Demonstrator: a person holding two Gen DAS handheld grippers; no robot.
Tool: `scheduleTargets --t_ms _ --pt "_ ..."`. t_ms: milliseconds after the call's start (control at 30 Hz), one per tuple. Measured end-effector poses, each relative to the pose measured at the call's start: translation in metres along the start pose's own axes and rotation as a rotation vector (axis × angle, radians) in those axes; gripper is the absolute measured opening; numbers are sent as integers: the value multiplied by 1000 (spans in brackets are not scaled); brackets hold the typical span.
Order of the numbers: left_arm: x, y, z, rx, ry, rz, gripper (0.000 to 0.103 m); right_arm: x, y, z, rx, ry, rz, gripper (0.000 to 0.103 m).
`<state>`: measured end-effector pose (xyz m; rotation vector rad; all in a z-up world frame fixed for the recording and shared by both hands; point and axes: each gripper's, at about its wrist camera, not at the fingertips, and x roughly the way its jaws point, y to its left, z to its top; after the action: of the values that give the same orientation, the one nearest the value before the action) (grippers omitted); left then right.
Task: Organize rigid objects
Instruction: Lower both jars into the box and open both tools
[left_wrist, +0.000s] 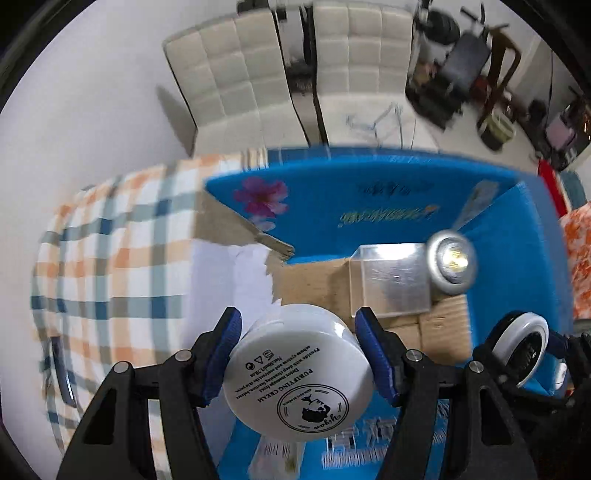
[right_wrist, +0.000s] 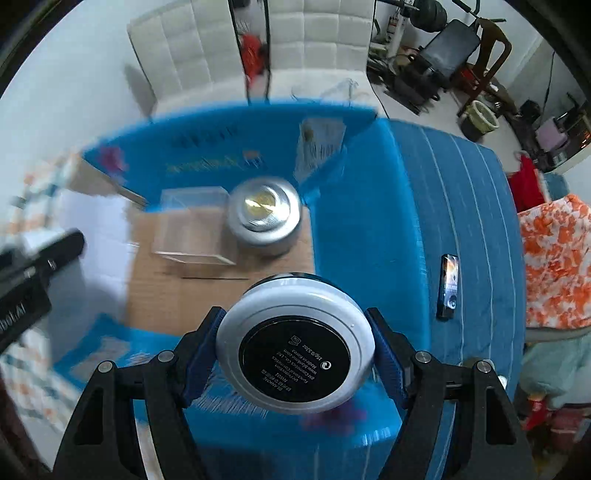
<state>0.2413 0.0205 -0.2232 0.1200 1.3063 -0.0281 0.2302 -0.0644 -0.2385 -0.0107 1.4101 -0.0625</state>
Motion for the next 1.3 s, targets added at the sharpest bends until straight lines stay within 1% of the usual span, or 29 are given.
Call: scheduleTargets --t_ms 33,133,200,267,300,333,400,433,500,533,567,633,733,800,833,867,900,933,967,1033,1233,1267,1300 --pt "9 0 3 -1 16 -6 62 14 4 2 -5 21 -9 77" --pt "42 -4 15 32 79 10 62 47 9 7 4 78 -18 77" --pt "63 -3 19 38 129 17 62 62 13 8 3 105 -20 77" --pt "76 1 21 21 163 19 62 75 16 10 -3 137 -8 77" --pt "80 2 22 5 169 -17 62 80 17 11 -2 151 0 77" --pt "82 2 23 -1 173 -31 62 85 18 13 -5 165 1 77" --pt "88 -1 24 -9 190 -37 62 94 19 18 -11 190 1 77" --pt "89 -1 24 -13 191 -40 62 98 17 21 -2 202 15 77" --pt "91 1 25 -43 193 -78 62 109 12 28 15 252 11 77" --pt "92 2 25 -55 200 -96 62 112 7 32 33 253 12 77" --pt "92 2 25 -55 208 -108 62 116 3 34 42 261 32 77" --pt "92 0 24 -49 221 -108 62 122 4 37 25 289 32 78" --pt "86 -2 24 -28 220 -86 64 127 2 41 20 304 48 81" --pt "73 -2 25 -14 191 -47 64 127 -1 42 32 299 75 90" --pt "65 -2 25 -15 180 -42 69 125 -2 42 31 297 89 97" --pt "63 0 25 -19 183 -44 73 124 -2 45 25 299 89 99" --pt "56 -1 24 -21 197 -42 86 121 -3 43 11 303 84 99" --pt "54 3 22 -23 201 -28 103 118 -3 42 0 306 81 99" --pt "51 7 20 -28 192 -23 103 114 -6 39 -5 304 89 99" --pt "38 14 15 -43 169 -35 103 103 -13 35 -5 292 95 99" --pt "-12 37 -9 -129 96 -79 103 48 -30 15 -27 171 109 99" --pt "-26 42 -18 -145 77 -89 103 41 -32 11 -32 159 114 99" --pt "-34 45 -22 -154 66 -82 103 31 -34 7 -39 145 121 99"
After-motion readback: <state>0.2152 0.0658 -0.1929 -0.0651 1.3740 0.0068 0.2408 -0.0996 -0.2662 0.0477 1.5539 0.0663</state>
